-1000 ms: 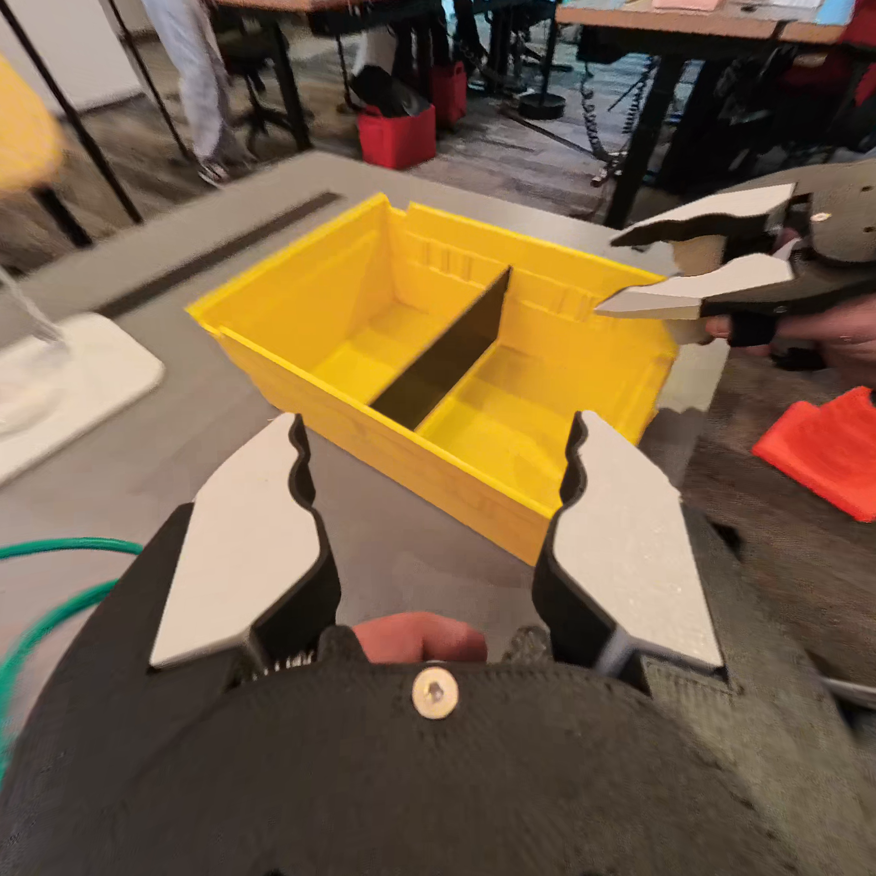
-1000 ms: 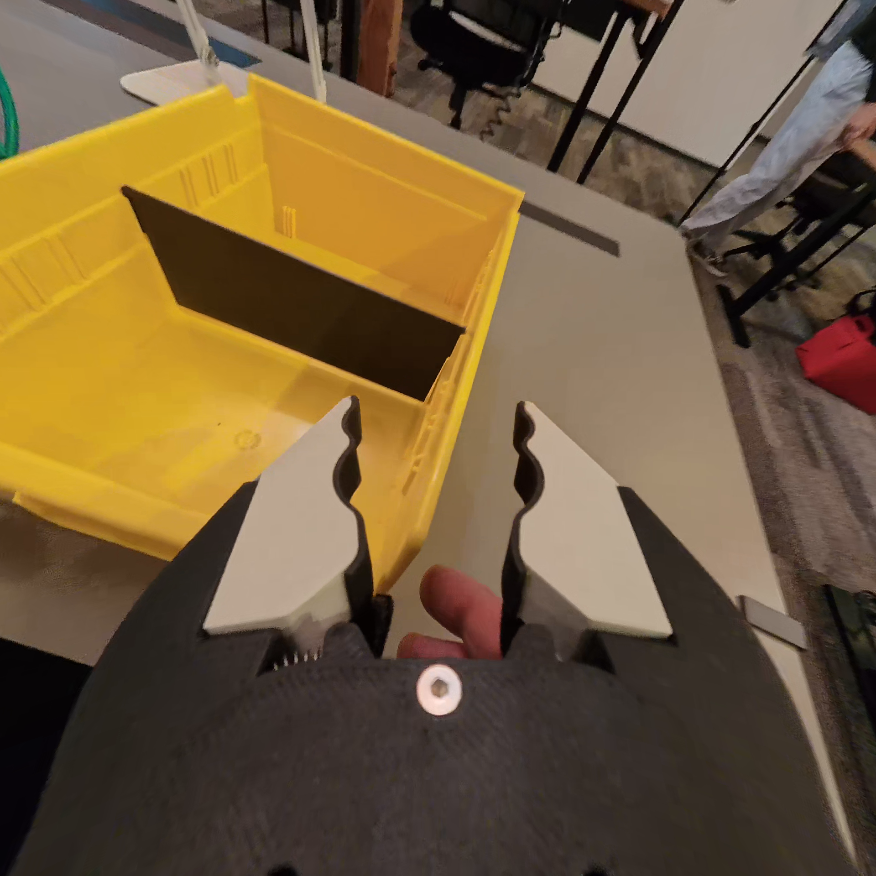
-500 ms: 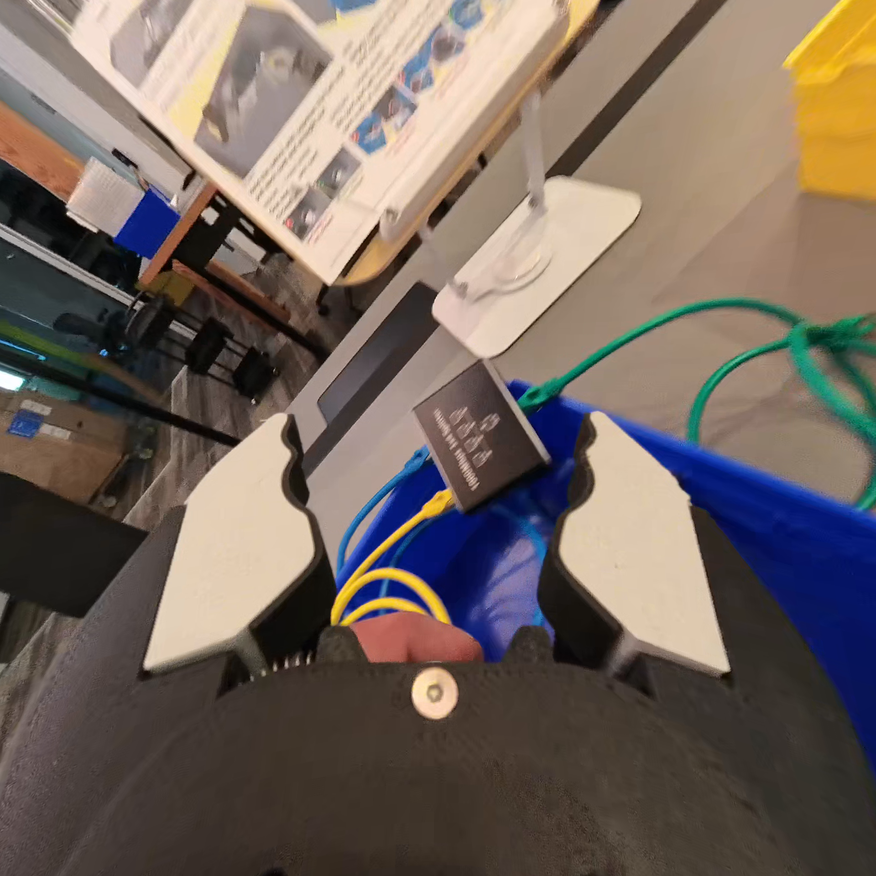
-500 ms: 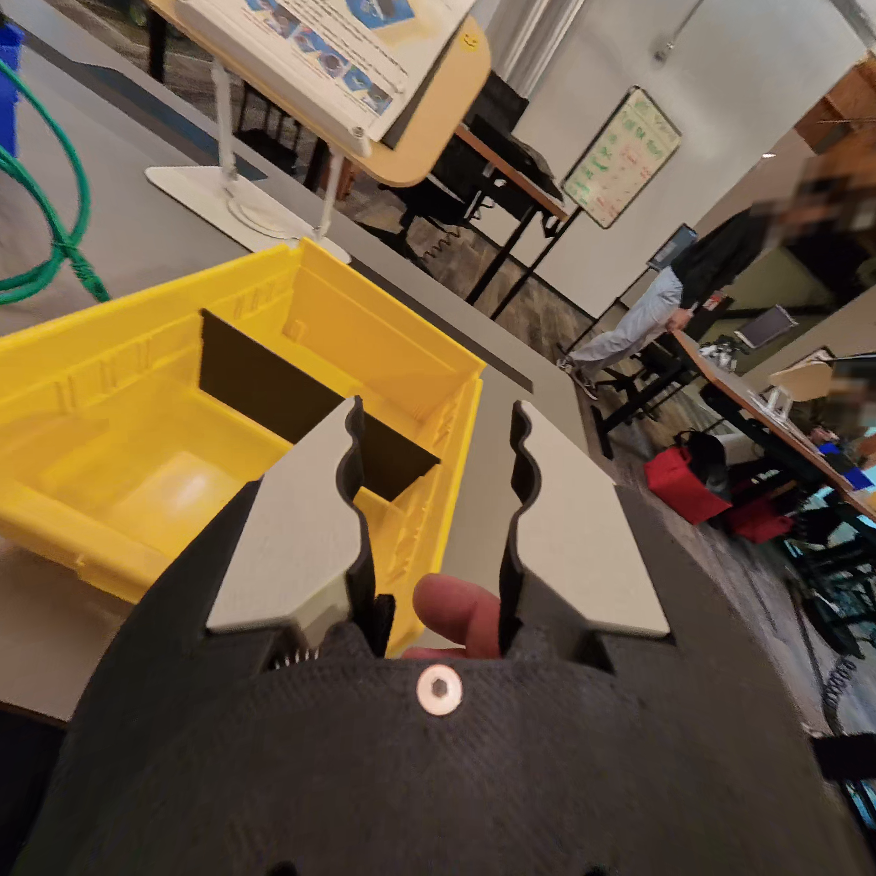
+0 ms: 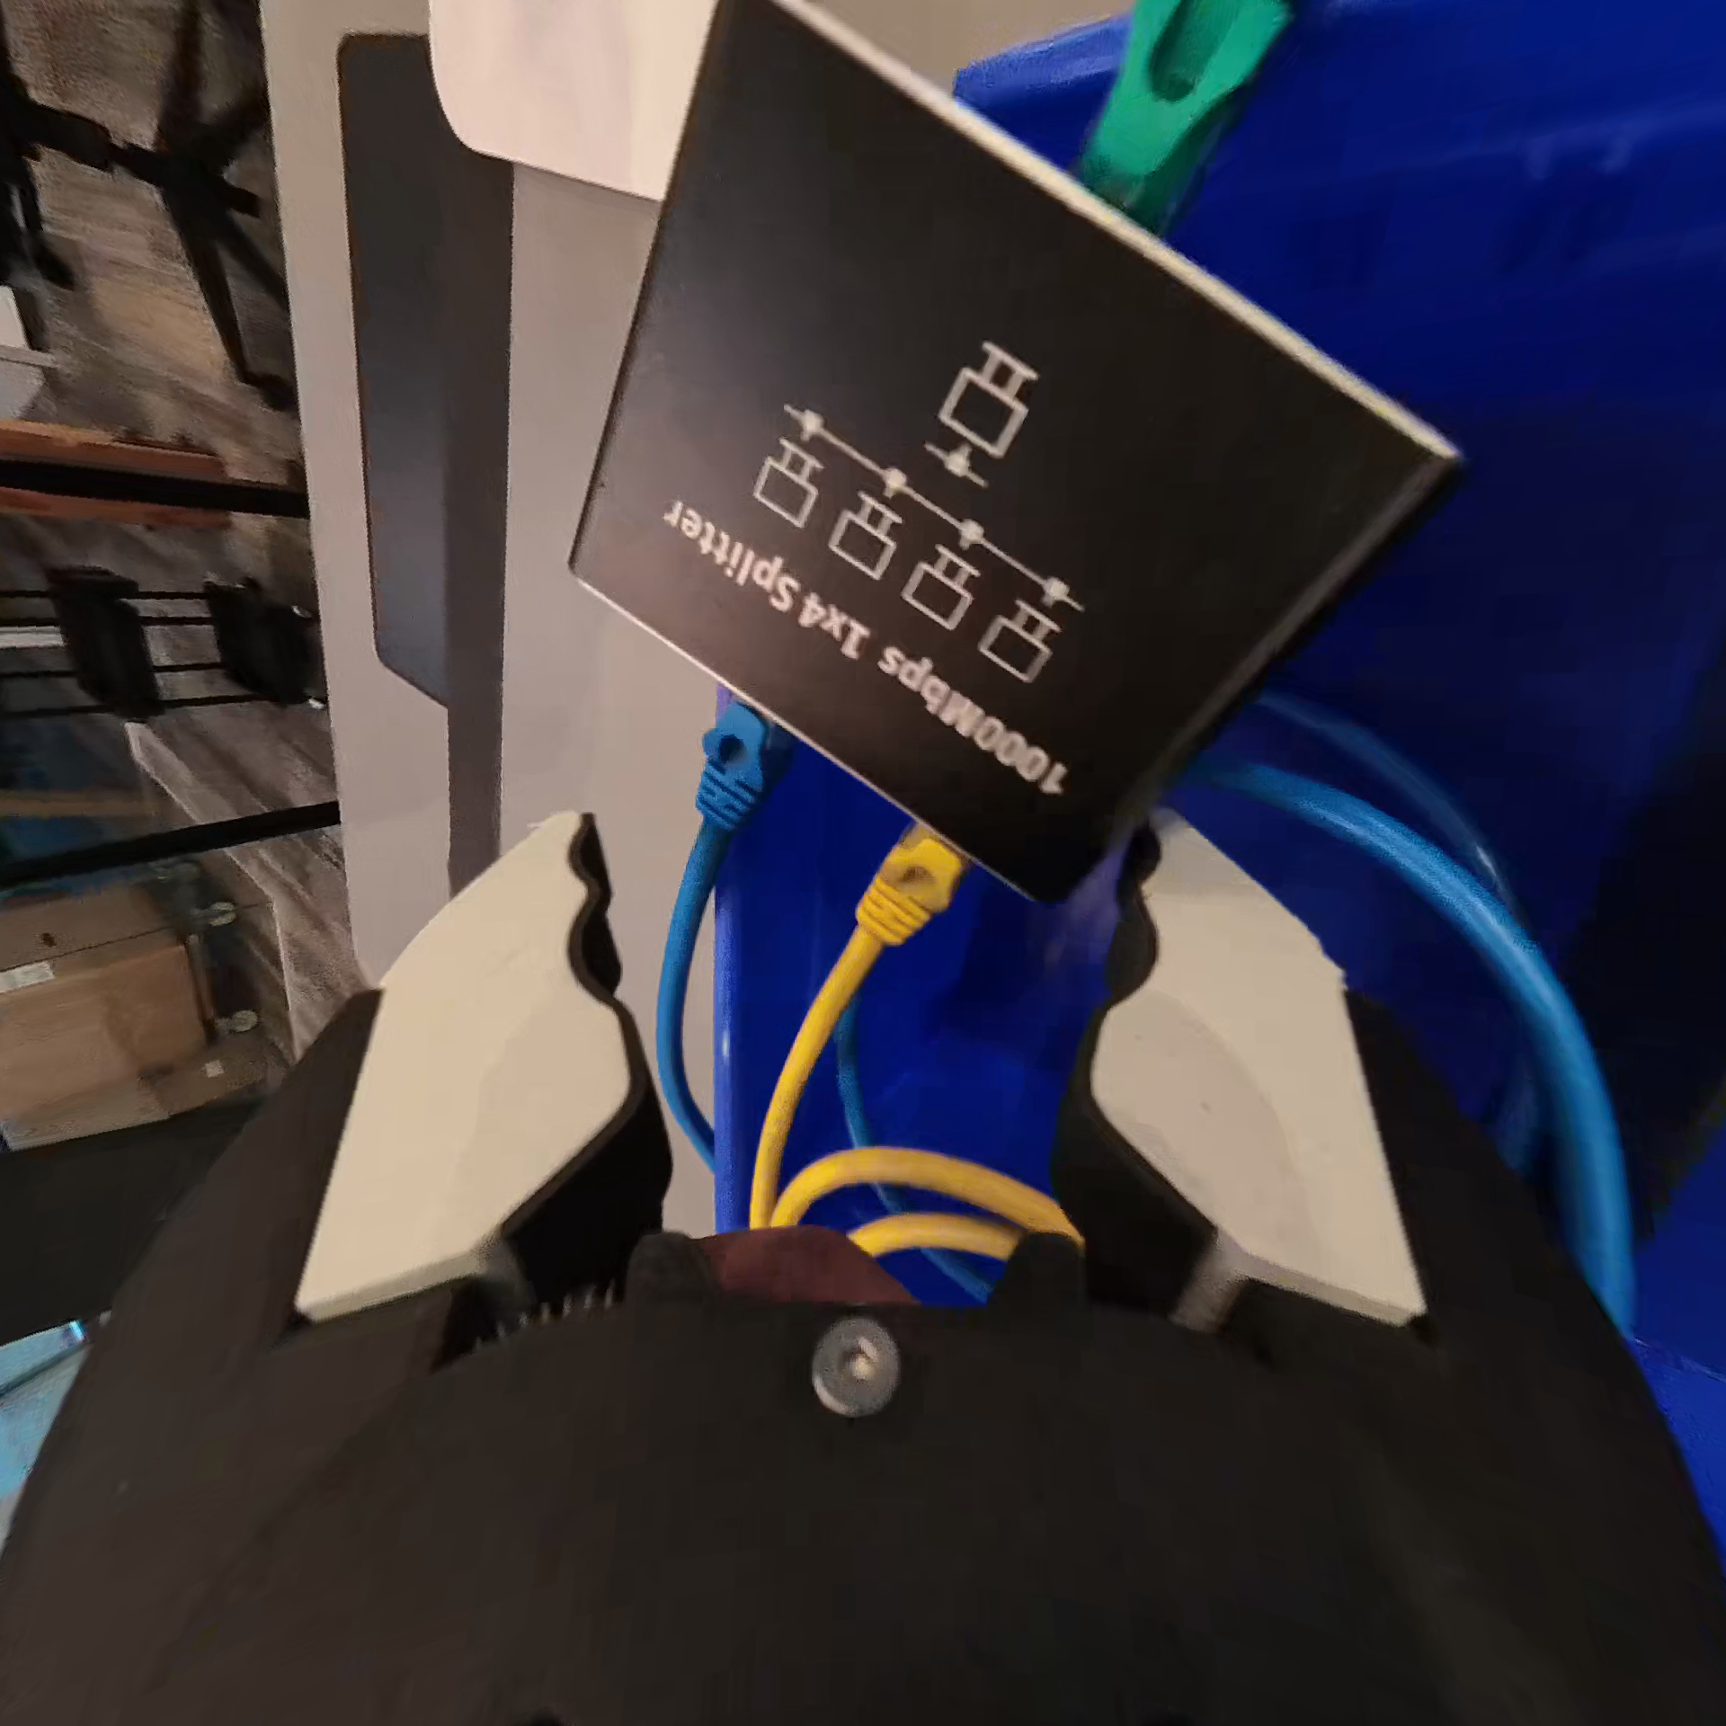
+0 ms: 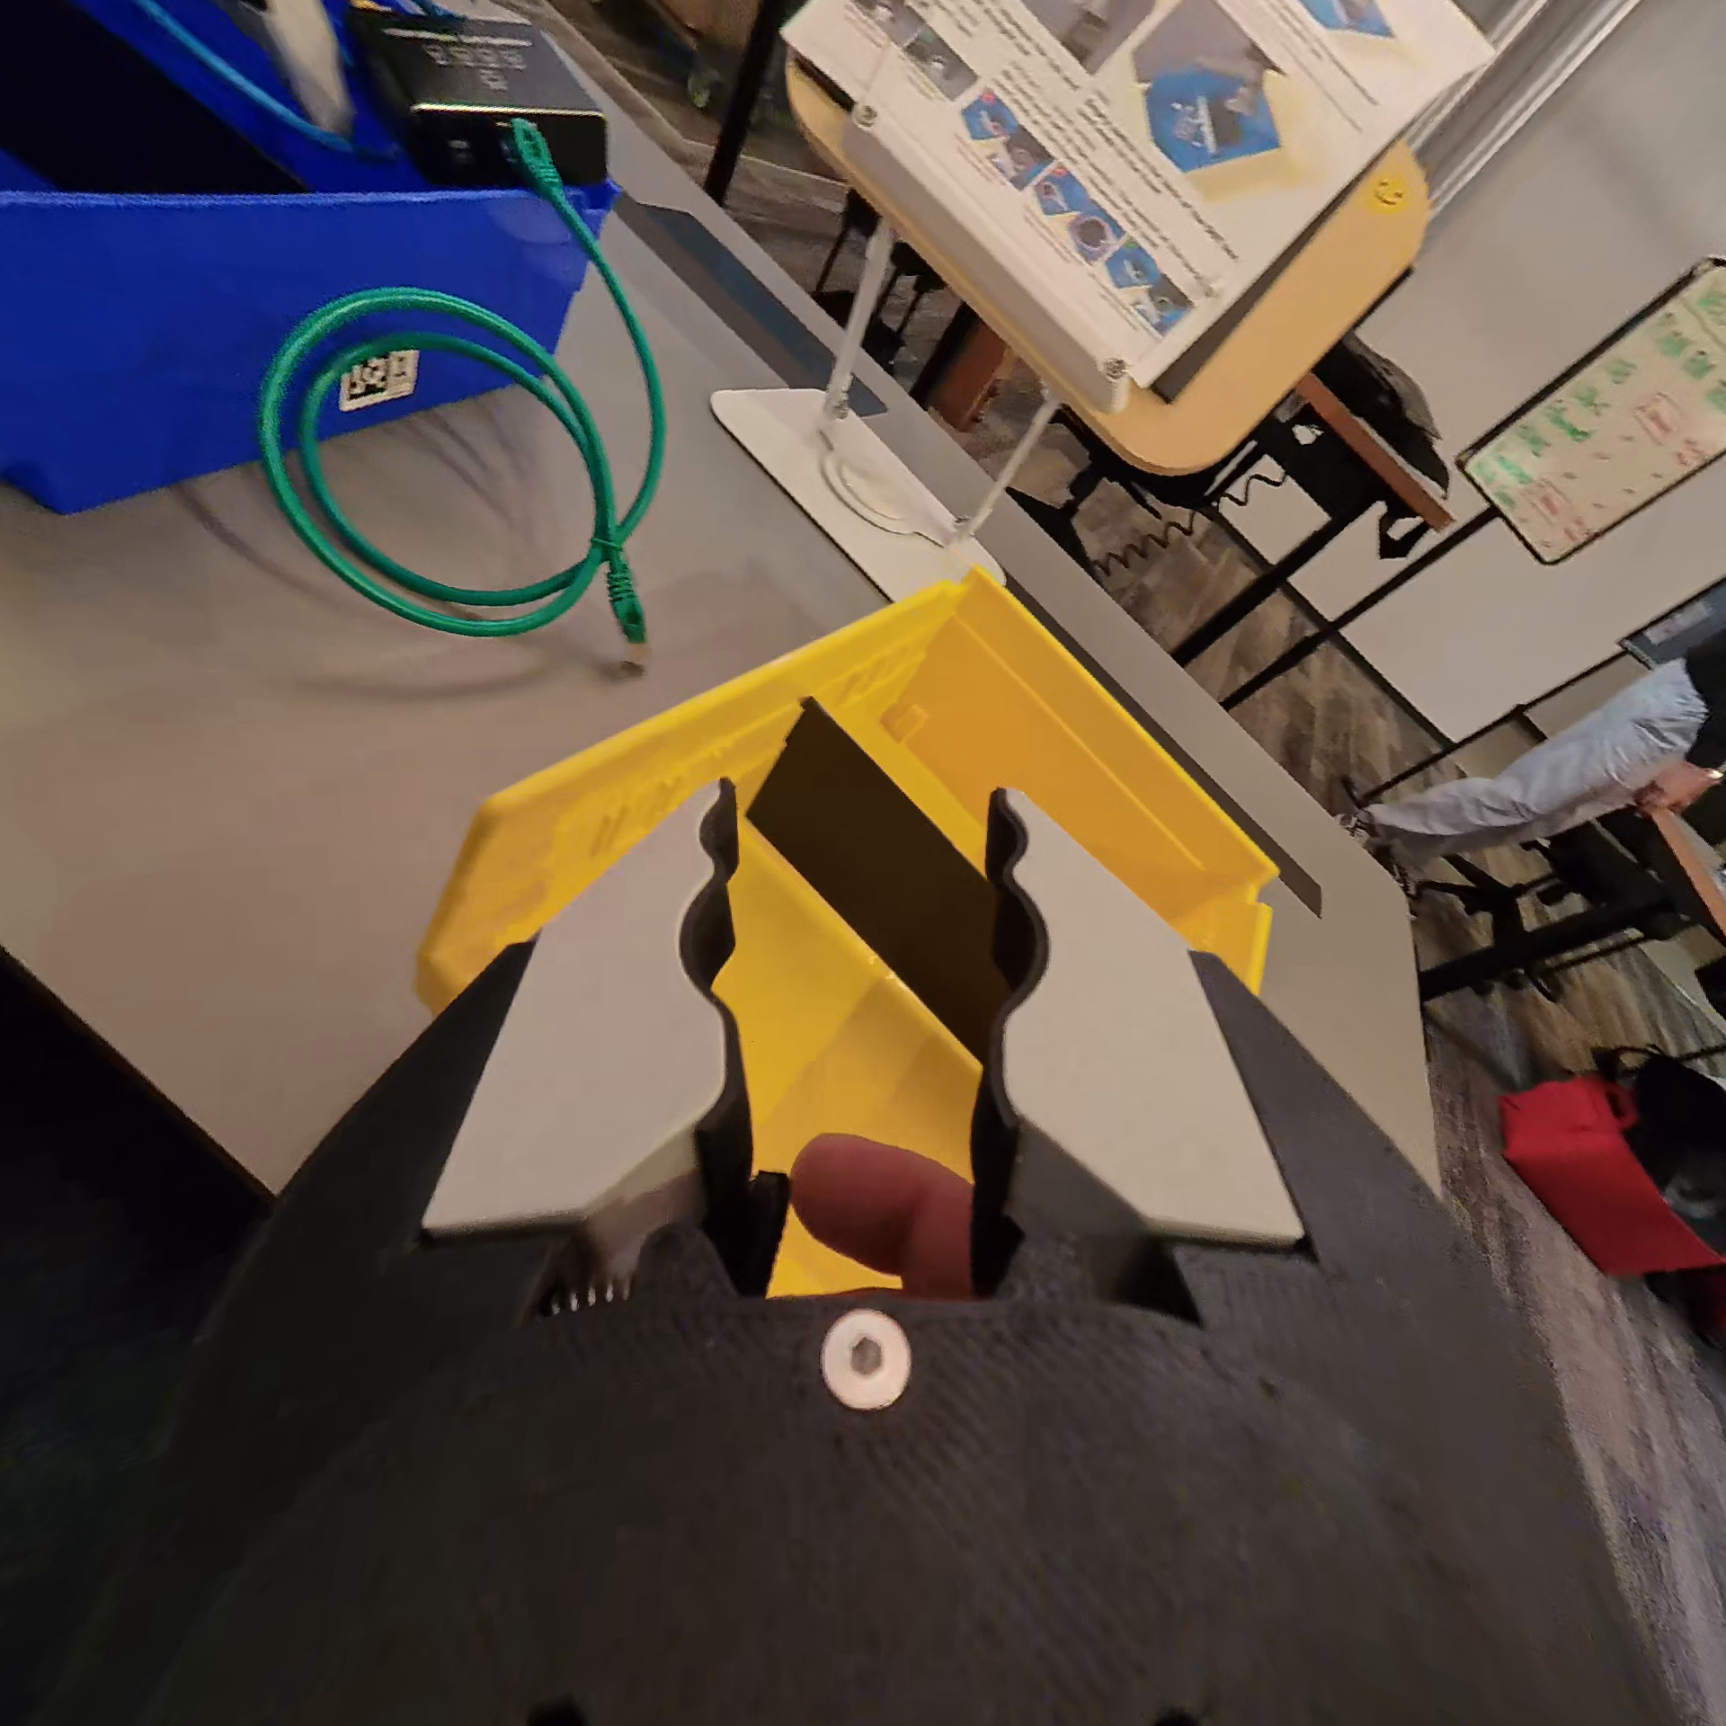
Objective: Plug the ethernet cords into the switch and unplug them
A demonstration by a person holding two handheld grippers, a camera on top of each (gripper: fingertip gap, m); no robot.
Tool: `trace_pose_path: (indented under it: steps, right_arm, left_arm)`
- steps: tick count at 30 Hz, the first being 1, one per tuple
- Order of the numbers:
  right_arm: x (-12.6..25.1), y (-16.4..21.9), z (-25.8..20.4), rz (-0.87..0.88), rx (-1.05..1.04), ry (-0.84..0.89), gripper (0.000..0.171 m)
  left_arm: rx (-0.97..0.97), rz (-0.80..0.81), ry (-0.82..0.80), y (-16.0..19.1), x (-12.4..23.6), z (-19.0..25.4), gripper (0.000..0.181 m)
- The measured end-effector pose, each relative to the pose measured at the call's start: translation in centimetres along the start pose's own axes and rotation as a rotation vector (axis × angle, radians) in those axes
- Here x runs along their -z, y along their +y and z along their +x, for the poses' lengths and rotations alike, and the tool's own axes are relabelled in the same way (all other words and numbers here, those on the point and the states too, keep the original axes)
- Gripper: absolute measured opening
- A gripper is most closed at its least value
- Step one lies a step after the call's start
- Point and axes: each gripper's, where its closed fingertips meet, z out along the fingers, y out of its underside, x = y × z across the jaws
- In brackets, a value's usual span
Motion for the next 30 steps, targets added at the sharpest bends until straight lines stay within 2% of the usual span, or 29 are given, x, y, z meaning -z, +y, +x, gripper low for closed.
trace_pose_path:
  steps: [1,2,9,13,17,20,30]
  right_arm:
    - [-0.2,-0.1,-0.5,-0.001,0.008,-0.013,0.050]
    - [-0.4,-0.1,-0.8,0.000,0.014,-0.022,0.049]
    - [-1.0,0.2,-1.9,-0.003,0.016,-0.067,0.047]
    - [-1.6,0.6,-1.9,-0.012,0.016,-0.071,0.047]
    - [-2.3,1.5,-1.4,-0.043,0.064,-0.040,0.048]
    - [-3.2,3.7,-1.6,-0.130,0.127,-0.050,0.056]
    - [-4.1,8.4,-0.2,-0.283,0.146,-0.021,0.058]
  left_arm:
    - [0.000,-0.014,0.004,0.0,-0.4,-0.1,0.094]
    - [-0.011,-0.033,0.033,0.1,-0.8,0.2,0.083]
    - [-0.049,0.011,-0.109,-0.5,-0.1,-1.8,0.066]
    - [-0.101,0.021,-0.203,-0.4,0.6,-2.3,0.064]
    - [-0.064,0.085,-0.273,-0.6,1.6,-3.0,0.063]
    - [-0.050,0.110,-0.313,-0.4,2.4,-3.5,0.063]
    - [0.036,0.218,-0.393,-0.3,6.2,-5.1,0.061]
